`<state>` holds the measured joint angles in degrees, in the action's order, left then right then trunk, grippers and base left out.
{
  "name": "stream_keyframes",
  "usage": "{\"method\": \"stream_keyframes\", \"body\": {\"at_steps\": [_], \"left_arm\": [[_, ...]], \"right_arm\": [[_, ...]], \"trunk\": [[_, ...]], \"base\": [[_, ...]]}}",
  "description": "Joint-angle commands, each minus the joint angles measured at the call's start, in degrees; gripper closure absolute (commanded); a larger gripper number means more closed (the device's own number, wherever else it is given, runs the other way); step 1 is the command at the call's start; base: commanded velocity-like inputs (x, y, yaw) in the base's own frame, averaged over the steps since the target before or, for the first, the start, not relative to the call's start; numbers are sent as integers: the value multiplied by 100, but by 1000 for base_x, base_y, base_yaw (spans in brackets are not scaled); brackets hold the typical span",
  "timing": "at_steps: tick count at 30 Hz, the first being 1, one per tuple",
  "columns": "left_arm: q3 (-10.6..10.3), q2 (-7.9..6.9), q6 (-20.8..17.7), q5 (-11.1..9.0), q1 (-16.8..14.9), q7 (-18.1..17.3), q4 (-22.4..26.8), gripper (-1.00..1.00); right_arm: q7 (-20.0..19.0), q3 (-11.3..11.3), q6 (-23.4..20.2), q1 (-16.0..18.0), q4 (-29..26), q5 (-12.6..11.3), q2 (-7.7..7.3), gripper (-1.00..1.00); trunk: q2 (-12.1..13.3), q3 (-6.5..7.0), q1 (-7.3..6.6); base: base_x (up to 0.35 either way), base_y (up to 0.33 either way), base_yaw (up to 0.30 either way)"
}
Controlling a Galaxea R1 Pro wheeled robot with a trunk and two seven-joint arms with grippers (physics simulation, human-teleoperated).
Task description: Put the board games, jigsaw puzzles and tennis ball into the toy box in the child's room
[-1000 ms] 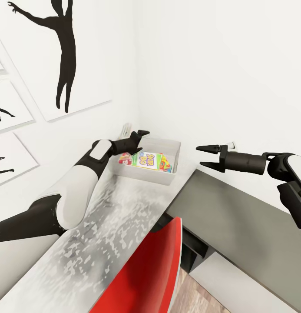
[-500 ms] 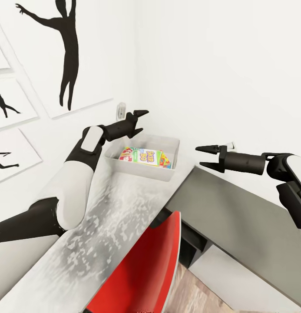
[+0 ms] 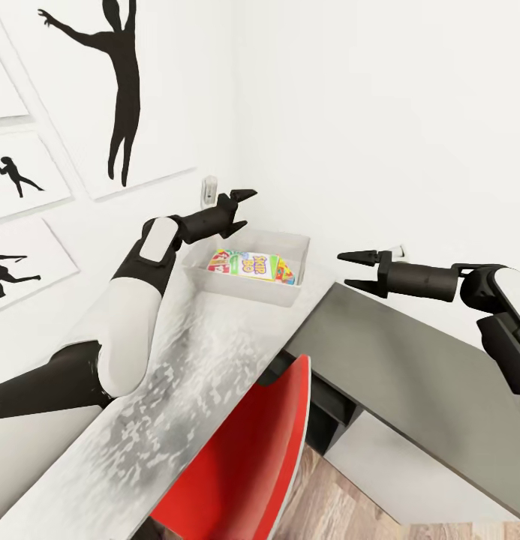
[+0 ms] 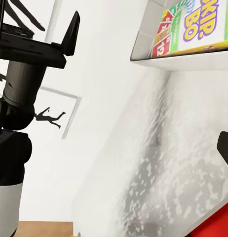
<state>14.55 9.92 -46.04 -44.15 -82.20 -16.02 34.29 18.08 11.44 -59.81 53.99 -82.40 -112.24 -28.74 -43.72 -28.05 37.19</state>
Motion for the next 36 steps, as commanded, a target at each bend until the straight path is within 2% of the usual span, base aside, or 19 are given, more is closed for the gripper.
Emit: {"method": "stream_keyframes", "body": {"at_steps": [1, 12, 22, 26, 28, 29, 32, 35, 36], "left_arm": [[46, 8, -45, 20, -7, -15, -1, -100], [21, 8, -149, 24, 2, -23, 1, -100], [20, 8, -1187, 27, 3, -17, 531, -100], [16, 8, -1352, 16, 3, -16, 603, -100], [14, -48, -1379, 14, 8, -16, 613, -100], [-7, -165, -1396, 9, 15, -16, 617, -100], [-271, -343, -1396, -16, 24, -26, 589, -100], [-758, -559, -1396, -62, 38, -56, 481, -100], [-824, -592, -1396, -70, 41, -63, 460, -100]], "right_arm": [[56, 7, 0, 6, -1, -60, -4, -100], [62, 8, 7, -6, -4, -53, 2, -100], [64, 0, 5, -12, -7, -45, -27, -100], [59, -1, 0, -11, -35, -52, -49, -100], [57, -2, -5, -16, -57, -56, -64, -100], [52, -10, -19, -18, -83, -59, -78, -100], [33, -34, -19, -20, -246, -66, -100, -100], [7, -26, -19, -20, -396, -103, -306, -100], [0, -23, -19, -20, -416, -110, -343, -100]], "trunk": [[-6, -7, 1], [-6, -7, 1], [-6, -7, 1], [-6, -7, 1], [-6, -7, 1], [-6, -7, 1], [-6, -7, 1], [-6, -7, 1], [-6, -7, 1]], "base": [[-2, 0, 0], [0, 0, 0], [0, 0, 0], [0, 0, 0], [0, 0, 0], [0, 0, 0], [0, 0, 0], [0, 0, 0], [0, 0, 0]]}}
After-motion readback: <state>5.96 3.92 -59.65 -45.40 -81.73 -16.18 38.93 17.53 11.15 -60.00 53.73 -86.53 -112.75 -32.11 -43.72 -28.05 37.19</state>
